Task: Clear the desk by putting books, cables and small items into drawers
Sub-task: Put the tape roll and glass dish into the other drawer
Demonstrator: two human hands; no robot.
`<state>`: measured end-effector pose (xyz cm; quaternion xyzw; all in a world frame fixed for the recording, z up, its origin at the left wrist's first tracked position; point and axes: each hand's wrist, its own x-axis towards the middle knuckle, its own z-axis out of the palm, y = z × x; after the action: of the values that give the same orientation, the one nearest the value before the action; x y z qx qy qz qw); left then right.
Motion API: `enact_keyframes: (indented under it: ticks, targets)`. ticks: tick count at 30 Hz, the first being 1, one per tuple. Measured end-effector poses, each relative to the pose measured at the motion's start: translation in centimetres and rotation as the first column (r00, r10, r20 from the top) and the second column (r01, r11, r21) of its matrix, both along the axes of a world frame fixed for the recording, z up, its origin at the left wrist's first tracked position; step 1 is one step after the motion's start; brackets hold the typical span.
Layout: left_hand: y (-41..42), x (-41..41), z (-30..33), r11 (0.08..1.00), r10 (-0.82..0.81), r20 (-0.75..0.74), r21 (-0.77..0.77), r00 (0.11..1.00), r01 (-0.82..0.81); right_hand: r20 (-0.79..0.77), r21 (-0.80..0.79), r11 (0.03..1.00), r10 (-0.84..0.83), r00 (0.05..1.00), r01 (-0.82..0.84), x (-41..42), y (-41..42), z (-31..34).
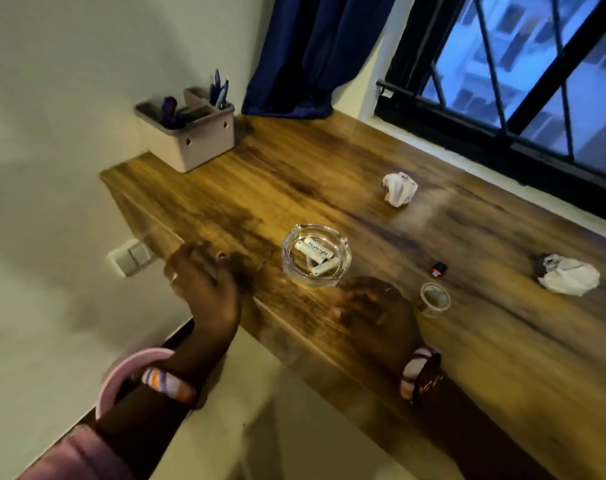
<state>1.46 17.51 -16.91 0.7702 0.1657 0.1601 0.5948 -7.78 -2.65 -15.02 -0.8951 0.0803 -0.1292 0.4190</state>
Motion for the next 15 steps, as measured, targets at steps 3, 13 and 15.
enact_keyframes:
  ticks: [3, 13, 15]
  targets:
    - [0.5, -2.4, -4.1, 0.933, -0.113, -0.433, -0.356, 0.894, -0.055, -0.043, -0.016, 0.999, -0.045, 0.998, 0.044, 0.1, 0.1, 0.0]
    - [-5.0, -7.0, -9.9, 0.477, -0.62, -0.44, -0.869, 0.65, -0.132, -0.035, -0.157, 0.987, -0.024, 0.999, 0.018, -1.0, 1.6, 0.3]
    - [-4.8, -7.2, -9.8, 0.516, -0.626, -0.446, -0.852, 0.64, -0.089, -0.064, -0.192, 0.981, 0.005, 0.998, -0.017, -3.2, 2.6, 0.3]
